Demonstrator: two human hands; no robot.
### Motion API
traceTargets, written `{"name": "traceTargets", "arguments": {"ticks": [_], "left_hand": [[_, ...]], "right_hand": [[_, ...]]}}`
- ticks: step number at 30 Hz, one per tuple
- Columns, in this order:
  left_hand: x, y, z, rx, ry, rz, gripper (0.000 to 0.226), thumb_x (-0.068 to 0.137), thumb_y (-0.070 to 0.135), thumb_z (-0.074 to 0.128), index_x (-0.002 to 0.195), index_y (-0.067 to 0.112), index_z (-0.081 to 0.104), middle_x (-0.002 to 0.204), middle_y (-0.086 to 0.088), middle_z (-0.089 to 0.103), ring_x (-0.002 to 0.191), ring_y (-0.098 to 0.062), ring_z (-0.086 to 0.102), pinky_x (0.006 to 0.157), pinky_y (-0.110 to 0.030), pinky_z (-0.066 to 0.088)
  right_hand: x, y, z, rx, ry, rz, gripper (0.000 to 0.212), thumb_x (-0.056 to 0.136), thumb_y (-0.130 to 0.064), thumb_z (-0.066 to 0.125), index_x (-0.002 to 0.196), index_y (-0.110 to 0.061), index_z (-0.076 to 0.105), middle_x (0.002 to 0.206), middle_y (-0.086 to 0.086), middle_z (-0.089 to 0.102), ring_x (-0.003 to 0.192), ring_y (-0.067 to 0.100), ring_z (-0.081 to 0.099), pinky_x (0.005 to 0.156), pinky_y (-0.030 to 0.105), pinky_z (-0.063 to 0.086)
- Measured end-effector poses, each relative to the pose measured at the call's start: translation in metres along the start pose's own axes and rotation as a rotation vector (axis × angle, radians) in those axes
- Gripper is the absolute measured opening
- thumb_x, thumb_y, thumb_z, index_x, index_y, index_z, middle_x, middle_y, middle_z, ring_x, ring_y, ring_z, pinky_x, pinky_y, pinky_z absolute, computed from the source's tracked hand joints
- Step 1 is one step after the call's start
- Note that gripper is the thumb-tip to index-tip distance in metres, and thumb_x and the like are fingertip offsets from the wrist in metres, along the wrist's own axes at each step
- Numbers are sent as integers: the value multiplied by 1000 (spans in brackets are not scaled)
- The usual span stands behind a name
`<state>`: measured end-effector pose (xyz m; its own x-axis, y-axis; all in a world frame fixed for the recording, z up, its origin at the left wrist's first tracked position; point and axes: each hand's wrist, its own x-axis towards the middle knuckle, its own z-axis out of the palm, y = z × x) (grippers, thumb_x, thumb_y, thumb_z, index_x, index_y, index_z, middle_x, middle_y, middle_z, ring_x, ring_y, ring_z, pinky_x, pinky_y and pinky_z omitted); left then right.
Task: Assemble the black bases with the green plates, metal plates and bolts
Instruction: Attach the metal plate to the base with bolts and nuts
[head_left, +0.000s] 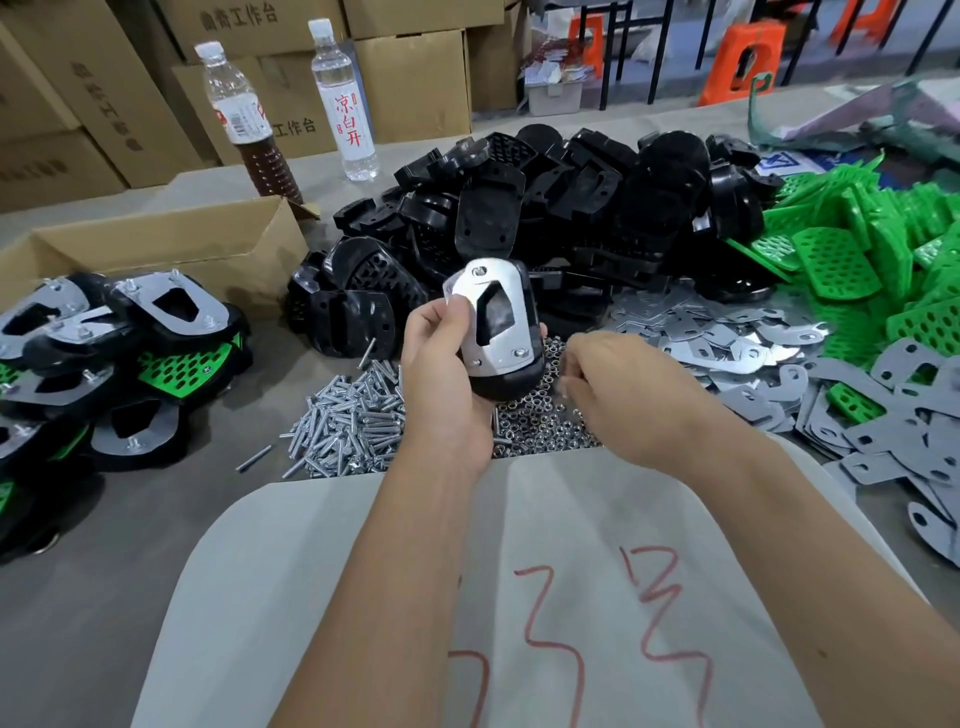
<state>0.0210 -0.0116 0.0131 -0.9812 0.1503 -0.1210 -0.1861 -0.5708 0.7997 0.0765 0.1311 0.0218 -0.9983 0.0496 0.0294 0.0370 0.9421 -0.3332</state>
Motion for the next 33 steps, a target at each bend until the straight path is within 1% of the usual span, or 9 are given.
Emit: {"name": "traceTargets", "arguments": {"ticks": [2, 4, 6, 9, 13, 20, 25, 28, 33], "left_hand": [[2, 0, -2, 35, 22, 1, 7, 105, 13, 56, 105, 11, 49, 100, -21, 71, 88, -40, 71, 79, -50, 60], [3, -2, -3, 30, 32, -33, 9, 103, 11, 57, 107, 12, 49, 117, -32, 68, 109, -54, 67, 98, -64, 54], [4, -3, -4, 39, 45, -55, 10, 103, 12, 58, 110, 12, 50, 126, -34, 65, 121, -59, 59, 103, -71, 46], [4, -5, -4, 68, 48, -72, 9, 101, 13, 60, 106, 11, 52, 113, -29, 71, 109, -52, 68, 98, -64, 52], [4, -3, -6, 181, 4, -71, 8, 96, 16, 65, 101, 9, 66, 86, -7, 74, 76, -25, 70, 70, -40, 60], [1, -4, -4, 298, -74, -97, 26, 94, 14, 65, 114, -1, 70, 93, -12, 75, 81, -25, 70, 77, -40, 56], [0, -5, -3, 318, -68, -120, 26, 93, 12, 68, 115, -1, 72, 109, -25, 76, 86, -30, 71, 78, -41, 57], [-1, -5, -2, 316, -68, -116, 26, 94, 13, 69, 114, -3, 72, 105, -23, 77, 84, -29, 72, 72, -37, 59], [-4, -7, 4, 316, -62, -91, 36, 98, 25, 69, 114, -7, 67, 96, -15, 74, 85, -29, 69, 74, -38, 57]], "right_hand": [[2, 4, 2, 174, 111, 22, 12, 106, -15, 51, 95, -10, 55, 89, 8, 63, 78, 29, 58, 71, 44, 50], [4, 7, 3, 303, 239, 32, 11, 102, -9, 57, 91, -11, 58, 76, 4, 62, 66, 20, 57, 63, 35, 48], [5, 9, 4, 407, 323, 50, 11, 97, -7, 65, 89, -13, 66, 71, -3, 63, 60, 7, 56, 59, 20, 45], [5, 13, 4, 580, 373, 95, 13, 94, -7, 73, 90, -18, 78, 72, -8, 68, 60, -1, 60, 60, 8, 45], [4, 16, 2, 827, 458, 75, 15, 91, -5, 78, 92, -20, 80, 71, -1, 74, 56, 17, 70, 56, 20, 55], [7, 12, 2, 1111, 611, -16, 8, 88, -3, 81, 92, -10, 79, 73, 8, 75, 61, 22, 71, 58, 27, 58], [6, 13, 4, 1060, 615, -51, 10, 89, 0, 78, 96, -6, 77, 77, 7, 77, 65, 22, 75, 61, 27, 60], [5, 10, 5, 996, 661, -90, 10, 89, -2, 80, 93, -12, 79, 76, 1, 76, 64, 19, 74, 60, 28, 60], [7, 5, 10, 812, 708, -158, 9, 88, -10, 82, 91, -18, 80, 85, -12, 72, 79, 20, 69, 64, 45, 61]]}}
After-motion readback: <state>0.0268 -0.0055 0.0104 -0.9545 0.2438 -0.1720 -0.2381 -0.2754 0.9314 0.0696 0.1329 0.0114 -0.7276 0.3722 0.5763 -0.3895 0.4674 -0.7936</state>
